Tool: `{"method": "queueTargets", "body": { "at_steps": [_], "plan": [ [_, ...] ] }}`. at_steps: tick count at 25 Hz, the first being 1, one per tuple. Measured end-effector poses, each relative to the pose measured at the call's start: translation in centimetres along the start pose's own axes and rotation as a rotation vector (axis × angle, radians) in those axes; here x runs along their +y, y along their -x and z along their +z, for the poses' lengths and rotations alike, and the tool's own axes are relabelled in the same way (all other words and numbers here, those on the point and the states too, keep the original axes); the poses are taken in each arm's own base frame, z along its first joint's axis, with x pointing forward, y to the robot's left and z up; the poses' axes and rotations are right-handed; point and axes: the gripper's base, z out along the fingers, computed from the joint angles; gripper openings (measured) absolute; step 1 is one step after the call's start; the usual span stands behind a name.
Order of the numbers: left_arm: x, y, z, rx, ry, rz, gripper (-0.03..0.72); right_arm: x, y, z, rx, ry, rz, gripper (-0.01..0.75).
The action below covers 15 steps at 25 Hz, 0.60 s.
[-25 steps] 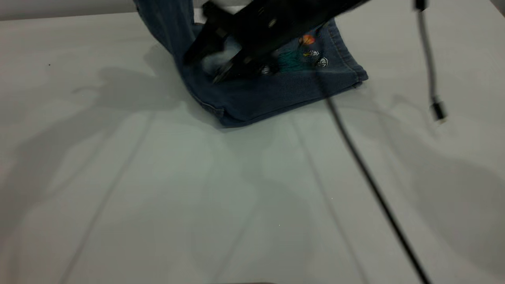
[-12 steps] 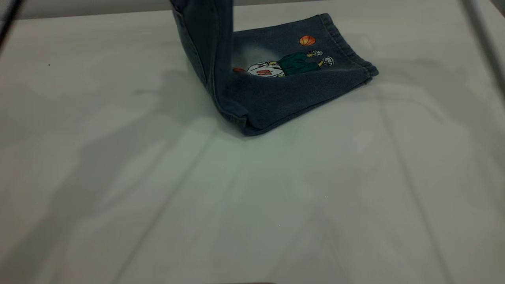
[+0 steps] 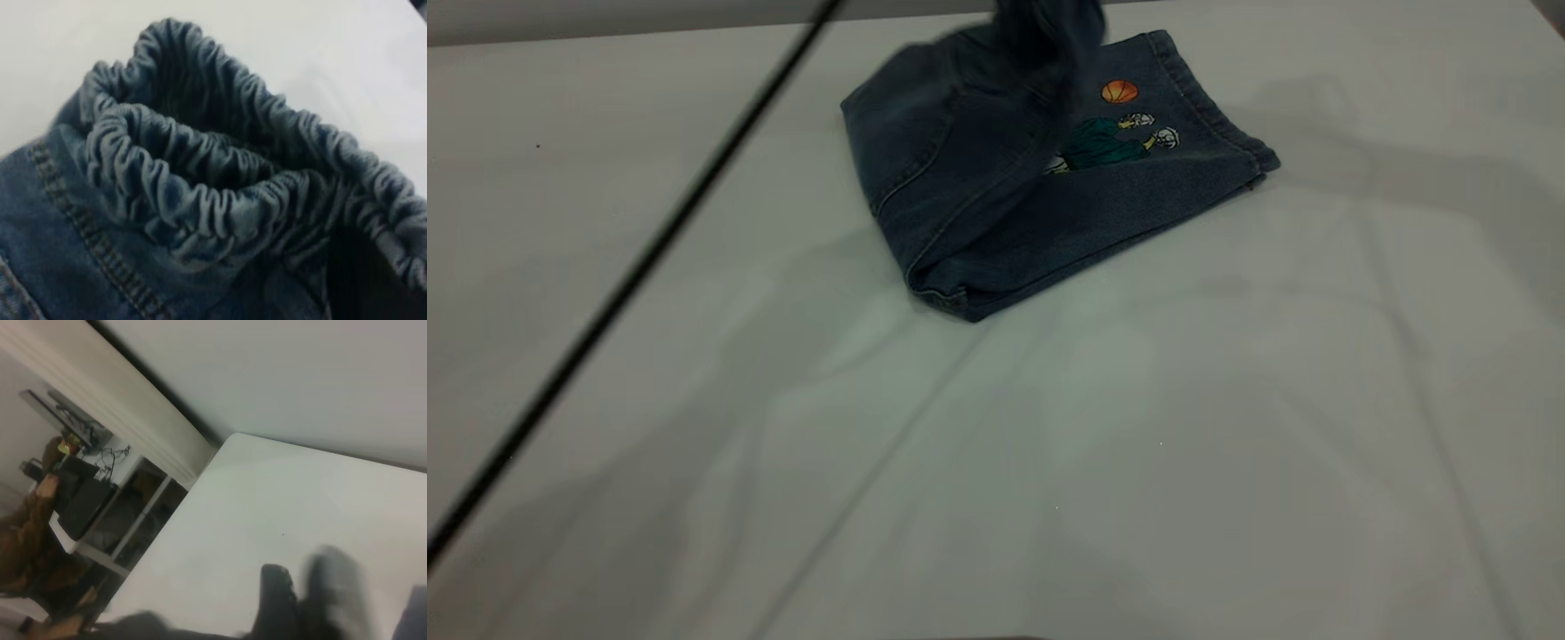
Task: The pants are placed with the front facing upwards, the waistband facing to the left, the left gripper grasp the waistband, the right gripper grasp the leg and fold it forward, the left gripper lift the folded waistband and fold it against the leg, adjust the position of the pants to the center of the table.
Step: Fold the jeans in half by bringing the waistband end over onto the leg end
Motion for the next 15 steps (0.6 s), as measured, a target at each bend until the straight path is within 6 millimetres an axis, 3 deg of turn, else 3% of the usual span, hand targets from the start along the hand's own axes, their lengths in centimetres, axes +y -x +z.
{"method": "queueTargets", "body": {
  "at_steps": [3,6,9,12,15],
  "plan": [
    [0.5,-1.2,2.7,0.035,-0.012,-0.003,0.081,0.0,-0.1,0.0,0.016,-0.007,-0.014,0.42],
    [0.8,-2.3,3.9,0.073,-0.034,0.009,0.139,-0.2,-0.4,-0.1,0.044,-0.029,-0.036,0.42],
    [0.3,-2.6,3.9,0.111,-0.093,0.075,0.304,-0.5,-0.7,-0.1,0.089,-0.064,-0.065,0.42],
    [-0.4,-2.1,3.2,0.117,-0.142,0.132,0.523,-1.0,-1.1,-0.2,0.135,-0.115,-0.096,0.42],
    [-1.0,-0.4,1.8,0.076,-0.147,0.163,0.652,-1.6,-1.3,-0.3,0.166,-0.173,-0.134,0.42]
  ]
}}
